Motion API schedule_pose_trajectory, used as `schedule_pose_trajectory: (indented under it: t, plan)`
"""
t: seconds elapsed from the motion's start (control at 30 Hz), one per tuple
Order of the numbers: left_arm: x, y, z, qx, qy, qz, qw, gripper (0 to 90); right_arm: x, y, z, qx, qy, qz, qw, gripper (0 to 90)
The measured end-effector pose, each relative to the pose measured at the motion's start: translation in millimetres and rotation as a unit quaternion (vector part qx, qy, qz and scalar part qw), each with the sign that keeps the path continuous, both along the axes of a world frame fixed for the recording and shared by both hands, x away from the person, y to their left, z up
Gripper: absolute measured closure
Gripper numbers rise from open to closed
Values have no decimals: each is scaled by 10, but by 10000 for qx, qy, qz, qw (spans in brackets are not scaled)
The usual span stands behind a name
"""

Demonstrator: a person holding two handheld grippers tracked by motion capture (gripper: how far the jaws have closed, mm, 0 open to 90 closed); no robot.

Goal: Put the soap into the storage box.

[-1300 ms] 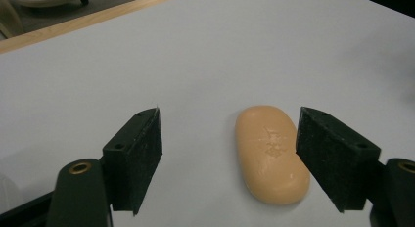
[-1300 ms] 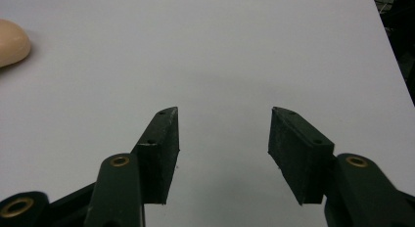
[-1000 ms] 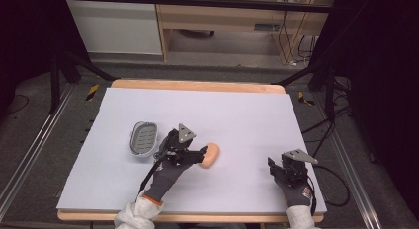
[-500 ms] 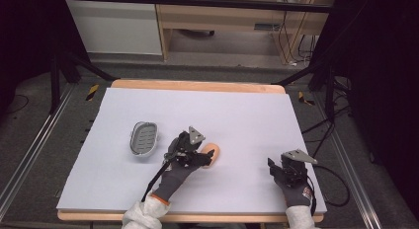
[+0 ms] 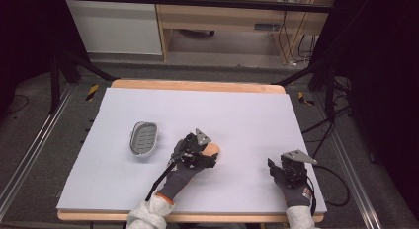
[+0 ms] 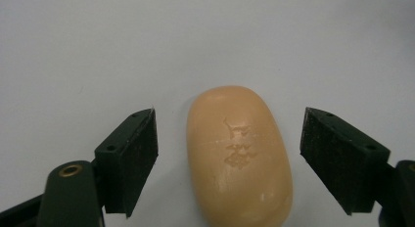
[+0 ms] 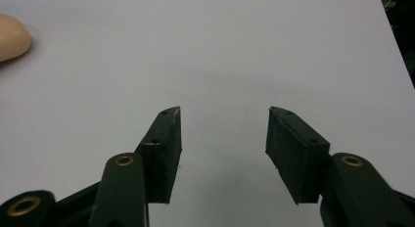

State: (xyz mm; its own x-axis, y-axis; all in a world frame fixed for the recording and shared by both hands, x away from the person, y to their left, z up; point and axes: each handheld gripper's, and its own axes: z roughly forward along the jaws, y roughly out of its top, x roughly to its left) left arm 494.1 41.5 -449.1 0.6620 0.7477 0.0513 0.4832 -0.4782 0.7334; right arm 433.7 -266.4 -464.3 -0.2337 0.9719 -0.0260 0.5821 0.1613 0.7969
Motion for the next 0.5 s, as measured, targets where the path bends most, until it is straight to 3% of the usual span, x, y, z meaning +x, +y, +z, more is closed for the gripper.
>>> schedule_pose_trajectory:
  t: [0.13, 0.5]
  plan:
    - [27, -33, -54, 104, 102, -4, 9999, 207, 2, 8, -7, -22, 13, 0, 10000, 476]
    - [68, -92, -135, 126, 245, -1, 9996, 215, 8, 12, -22, -46, 46, 17, 10000, 482]
